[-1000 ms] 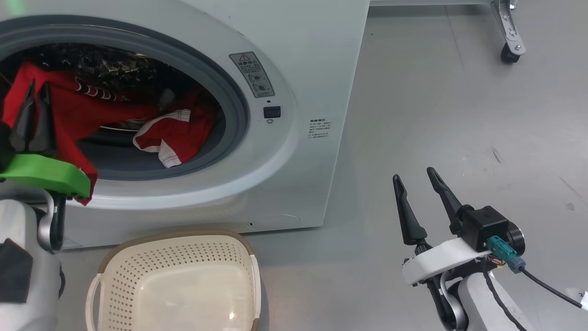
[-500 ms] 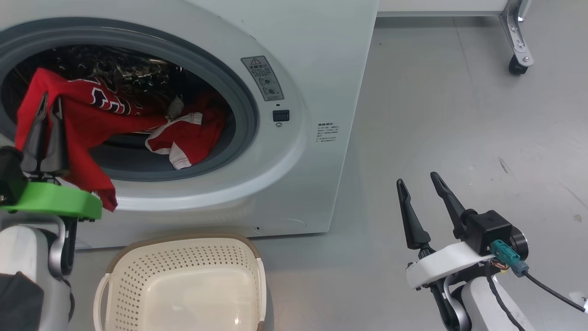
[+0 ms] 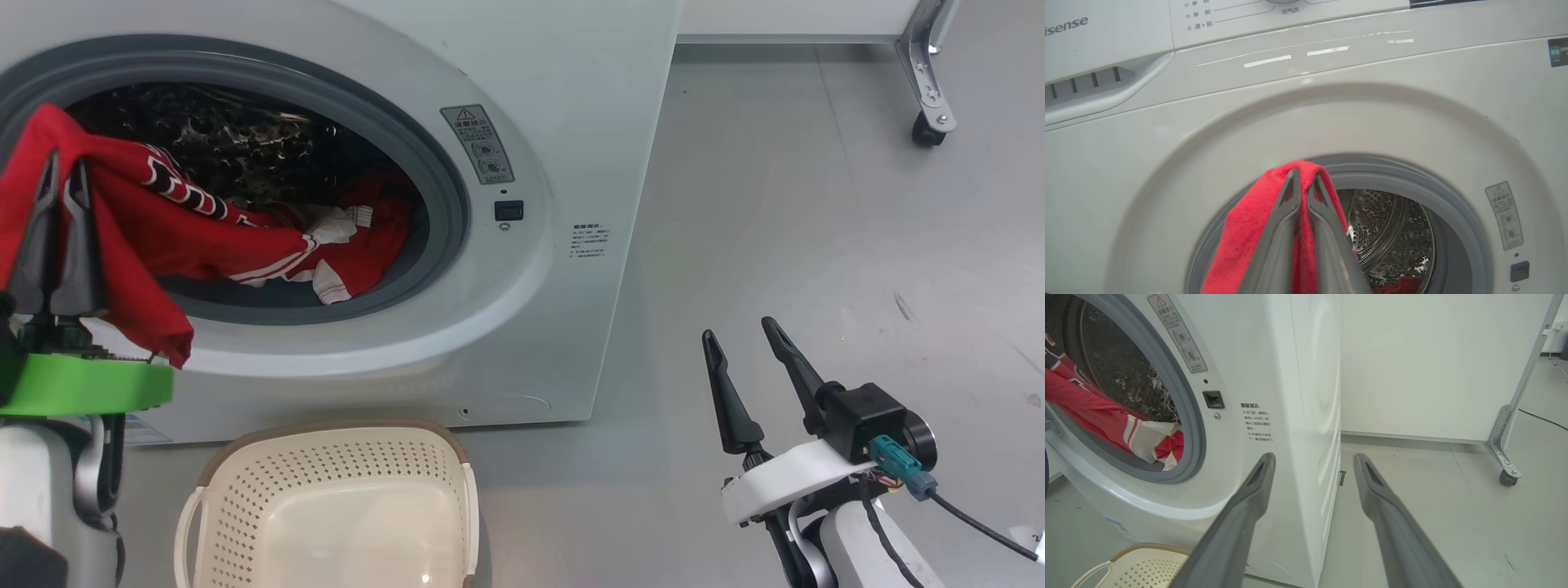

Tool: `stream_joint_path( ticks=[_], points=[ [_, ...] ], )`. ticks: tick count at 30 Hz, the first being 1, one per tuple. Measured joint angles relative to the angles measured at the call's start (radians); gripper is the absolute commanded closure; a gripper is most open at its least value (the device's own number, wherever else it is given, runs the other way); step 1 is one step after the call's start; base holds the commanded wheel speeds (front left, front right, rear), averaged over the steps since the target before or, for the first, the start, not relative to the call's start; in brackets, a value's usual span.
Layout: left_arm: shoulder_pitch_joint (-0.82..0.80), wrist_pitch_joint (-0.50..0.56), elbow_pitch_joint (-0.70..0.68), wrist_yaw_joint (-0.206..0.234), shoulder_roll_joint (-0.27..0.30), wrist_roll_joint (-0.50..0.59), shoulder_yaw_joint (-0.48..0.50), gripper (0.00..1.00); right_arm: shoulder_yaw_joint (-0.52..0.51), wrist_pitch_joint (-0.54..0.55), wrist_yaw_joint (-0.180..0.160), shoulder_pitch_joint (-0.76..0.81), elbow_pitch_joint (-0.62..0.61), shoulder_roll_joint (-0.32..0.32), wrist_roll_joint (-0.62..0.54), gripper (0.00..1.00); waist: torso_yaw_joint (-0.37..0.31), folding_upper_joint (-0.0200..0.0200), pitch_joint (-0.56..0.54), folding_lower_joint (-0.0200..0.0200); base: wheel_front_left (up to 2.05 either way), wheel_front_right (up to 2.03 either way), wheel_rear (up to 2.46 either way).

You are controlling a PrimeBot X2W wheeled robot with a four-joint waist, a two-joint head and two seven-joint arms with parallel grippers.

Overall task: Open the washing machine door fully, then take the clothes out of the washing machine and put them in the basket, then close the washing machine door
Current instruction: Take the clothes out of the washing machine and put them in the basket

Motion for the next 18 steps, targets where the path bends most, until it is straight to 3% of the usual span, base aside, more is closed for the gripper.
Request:
stream_joint_path(
  ticks=[7,18],
  points=[
    [0.105,0.002,0.046,-0.024,-0.002,-0.001,-0.073,1.00,0.001,0.000,0.008,0.003,0.004,0.001,-0.003,0.00,0.001,0.0000,-0.006,0.0000,0.00,0.00,0.00],
    [0.207,0.170,0.175,-0.041,-0.003,-0.049,-0.152,1.00,0.010,0.000,0.011,0.011,0.000,0.003,-0.004,0.00,-0.011,0.0000,0.028,0.0000,0.00,0.00,0.00]
  ],
)
